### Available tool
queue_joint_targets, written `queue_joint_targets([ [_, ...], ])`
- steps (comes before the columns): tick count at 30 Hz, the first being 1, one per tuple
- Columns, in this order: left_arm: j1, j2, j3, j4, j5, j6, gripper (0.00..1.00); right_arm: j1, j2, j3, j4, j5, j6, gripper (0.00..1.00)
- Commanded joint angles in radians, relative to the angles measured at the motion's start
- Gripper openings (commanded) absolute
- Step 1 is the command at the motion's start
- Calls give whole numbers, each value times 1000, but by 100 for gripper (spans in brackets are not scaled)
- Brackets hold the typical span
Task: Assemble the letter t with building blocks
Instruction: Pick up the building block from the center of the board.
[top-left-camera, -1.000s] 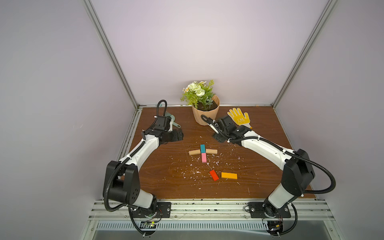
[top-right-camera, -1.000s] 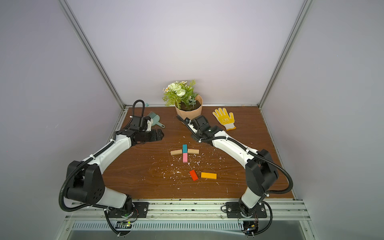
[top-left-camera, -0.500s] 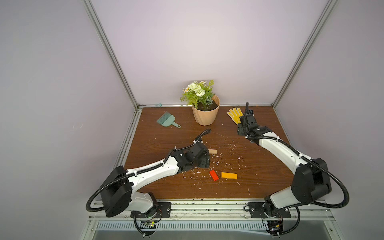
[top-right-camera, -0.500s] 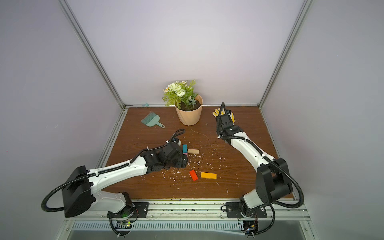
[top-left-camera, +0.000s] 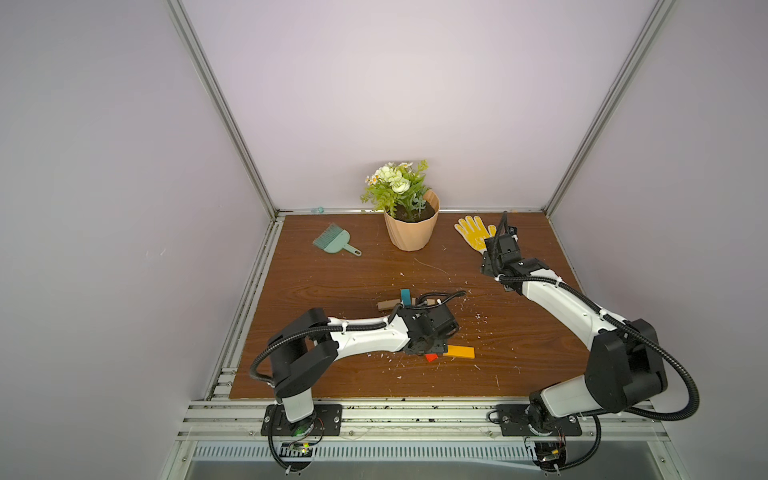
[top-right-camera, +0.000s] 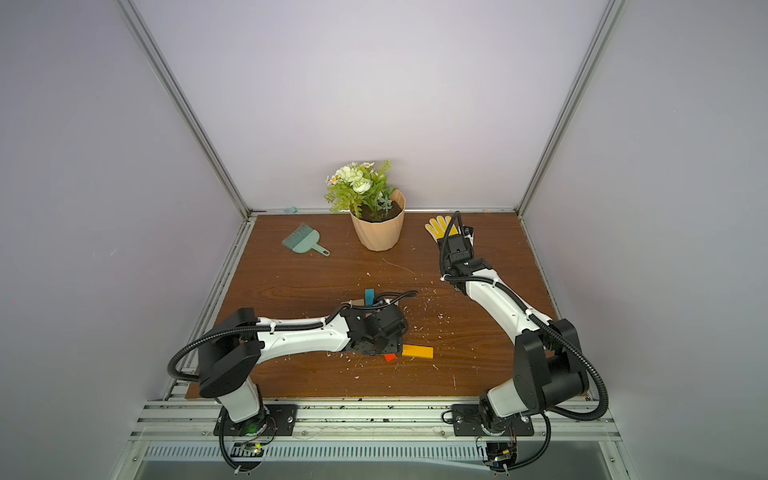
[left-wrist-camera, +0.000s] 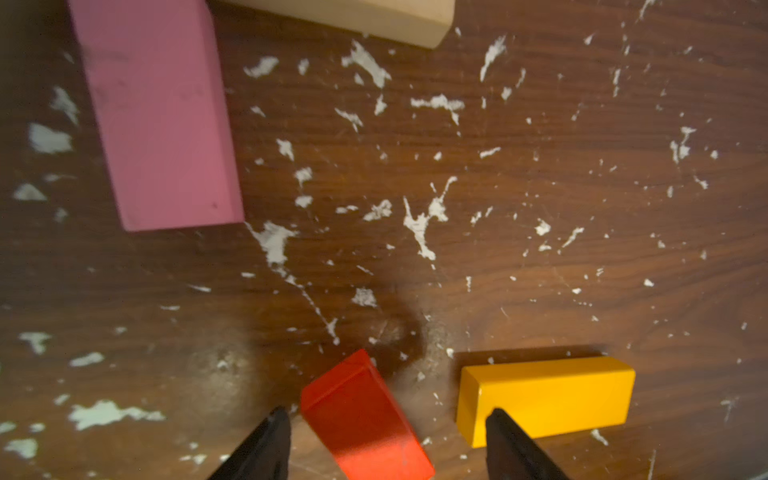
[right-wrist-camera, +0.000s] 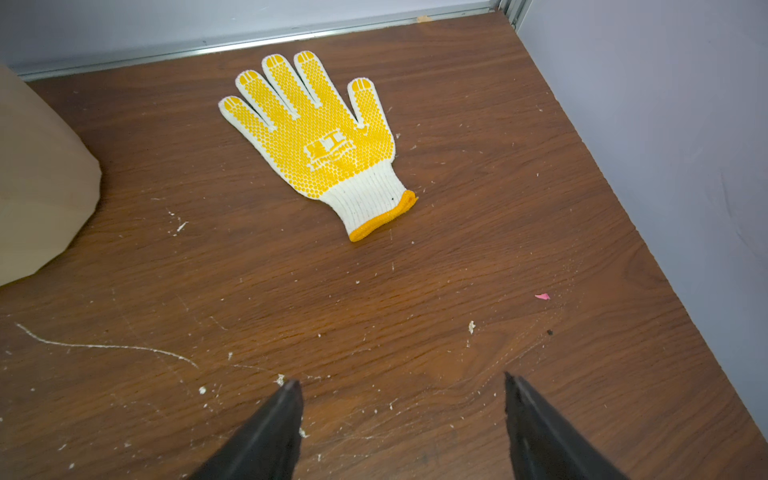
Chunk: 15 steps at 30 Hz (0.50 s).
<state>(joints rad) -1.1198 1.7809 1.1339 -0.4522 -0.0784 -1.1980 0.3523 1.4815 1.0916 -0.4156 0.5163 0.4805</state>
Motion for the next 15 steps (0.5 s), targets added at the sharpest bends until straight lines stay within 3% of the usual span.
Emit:
queue_joint_targets([
  [1, -10, 21, 33, -72, 38, -80, 72, 5, -3, -4, 21, 11, 23, 79],
  [10, -12, 19, 18, -103, 78, -196, 62, 7, -40, -28, 28, 18, 13, 79],
  [15, -8, 64, 51, -118, 107, -190, 53, 7, -72, -31, 36, 27, 7, 79],
])
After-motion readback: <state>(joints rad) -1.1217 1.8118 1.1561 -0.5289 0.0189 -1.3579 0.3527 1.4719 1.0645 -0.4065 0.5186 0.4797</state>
